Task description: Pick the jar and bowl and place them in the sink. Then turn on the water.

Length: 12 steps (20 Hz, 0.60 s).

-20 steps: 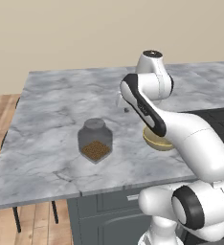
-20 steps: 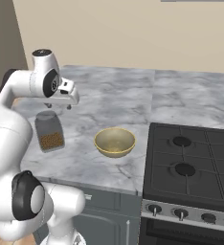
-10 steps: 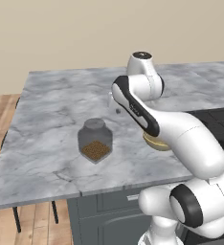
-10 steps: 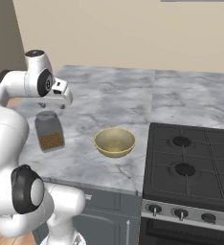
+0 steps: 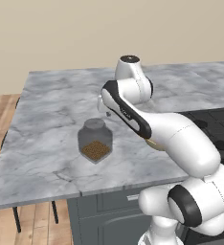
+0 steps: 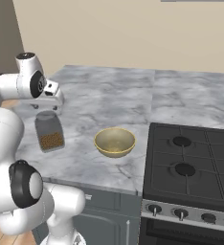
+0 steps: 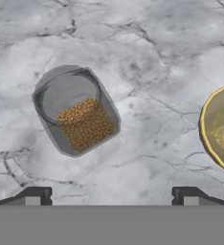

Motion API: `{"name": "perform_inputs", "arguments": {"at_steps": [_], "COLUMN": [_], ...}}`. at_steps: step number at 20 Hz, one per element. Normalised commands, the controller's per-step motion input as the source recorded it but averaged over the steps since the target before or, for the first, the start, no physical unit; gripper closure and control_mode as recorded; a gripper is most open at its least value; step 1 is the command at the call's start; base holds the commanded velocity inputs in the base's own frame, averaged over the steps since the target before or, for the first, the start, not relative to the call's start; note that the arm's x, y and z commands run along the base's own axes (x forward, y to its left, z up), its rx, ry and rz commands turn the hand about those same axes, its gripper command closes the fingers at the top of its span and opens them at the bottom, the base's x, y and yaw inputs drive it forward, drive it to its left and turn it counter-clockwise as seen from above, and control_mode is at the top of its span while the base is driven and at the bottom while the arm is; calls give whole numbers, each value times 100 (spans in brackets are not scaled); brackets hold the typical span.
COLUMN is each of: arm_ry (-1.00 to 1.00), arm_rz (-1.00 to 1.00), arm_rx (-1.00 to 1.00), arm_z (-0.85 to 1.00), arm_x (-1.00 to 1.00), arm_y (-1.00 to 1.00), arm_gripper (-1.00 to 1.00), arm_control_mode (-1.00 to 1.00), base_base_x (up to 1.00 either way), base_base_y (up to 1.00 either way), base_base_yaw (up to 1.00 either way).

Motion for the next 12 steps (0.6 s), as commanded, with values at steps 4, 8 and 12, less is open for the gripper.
{"name": "perform_inputs", "arguments": {"at_steps": [4, 8, 12], "arm_ry": [0, 0, 0], "arm_rz": [0, 0, 0], "arm_rx": [0, 0, 0], "arm_z": [-11, -11, -8], "arm_x": [5, 19, 19], "arm_y": [31, 30, 17], "arm_gripper": [-100, -100, -100], "arm_control_mode": [-100, -100, -100], "base_base_x": [0, 0, 0], "base_base_y": [0, 0, 0], "base_base_yaw": [0, 0, 0]}}
